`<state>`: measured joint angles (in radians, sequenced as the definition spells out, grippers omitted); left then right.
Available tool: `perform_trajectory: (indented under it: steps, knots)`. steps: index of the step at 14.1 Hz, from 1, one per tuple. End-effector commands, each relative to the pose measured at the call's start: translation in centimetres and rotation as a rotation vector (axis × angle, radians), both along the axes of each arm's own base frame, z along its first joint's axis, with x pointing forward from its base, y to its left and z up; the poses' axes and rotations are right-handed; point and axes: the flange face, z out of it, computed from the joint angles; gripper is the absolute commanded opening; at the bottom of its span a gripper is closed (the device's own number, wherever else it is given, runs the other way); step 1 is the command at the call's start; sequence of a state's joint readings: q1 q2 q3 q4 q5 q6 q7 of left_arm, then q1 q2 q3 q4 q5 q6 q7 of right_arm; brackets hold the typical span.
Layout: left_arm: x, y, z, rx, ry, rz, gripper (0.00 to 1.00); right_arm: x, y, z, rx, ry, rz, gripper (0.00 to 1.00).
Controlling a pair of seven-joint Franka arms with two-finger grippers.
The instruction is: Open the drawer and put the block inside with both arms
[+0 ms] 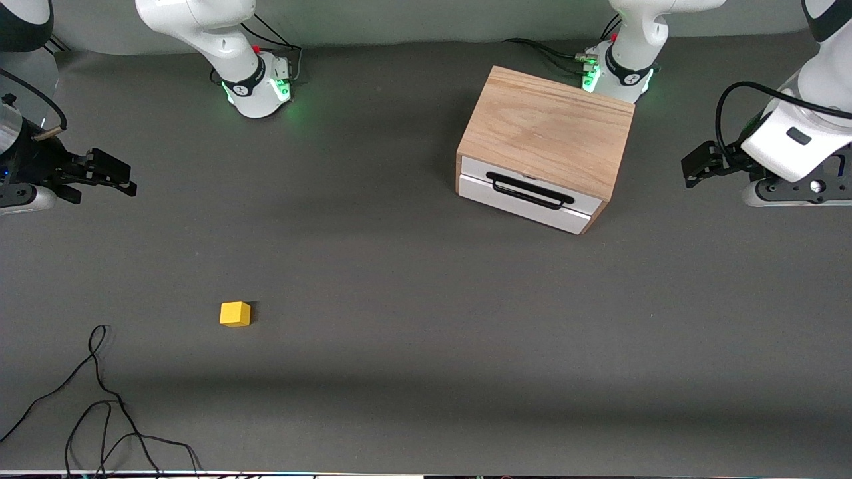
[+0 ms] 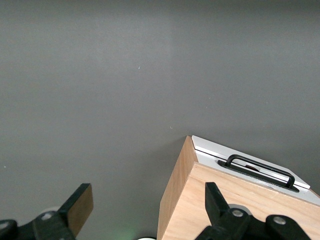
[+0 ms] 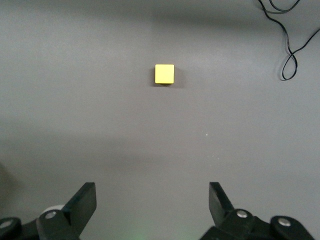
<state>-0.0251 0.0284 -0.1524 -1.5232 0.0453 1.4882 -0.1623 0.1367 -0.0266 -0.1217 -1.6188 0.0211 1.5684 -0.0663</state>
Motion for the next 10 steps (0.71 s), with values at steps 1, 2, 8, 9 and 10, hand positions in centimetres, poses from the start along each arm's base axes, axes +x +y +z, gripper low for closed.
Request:
perform_trajectory:
  steps: [1,2,8,9,10]
  knots:
    - [-0.1,0.0,0.5,-0.009,0.007,0.010,1.00,-0.1,-0.1,0.7,0.018,-0.005,-0.024,1.00]
    - [-0.1,0.0,0.5,-0.009,0.007,0.010,1.00,0.1,-0.8,1.0,0.020,-0.014,-0.037,1.00]
    - [0.0,0.0,0.5,-0.010,0.006,0.010,1.00,0.9,-1.2,0.8,0.018,-0.013,-0.028,1.00]
    - [0.0,0.0,0.5,-0.009,0.007,0.010,1.00,1.0,-1.1,0.7,0.018,-0.010,-0.025,1.00]
    - [0.0,0.0,0.5,-0.010,0.006,0.010,1.00,1.1,-0.9,0.3,0.019,0.000,-0.021,1.00]
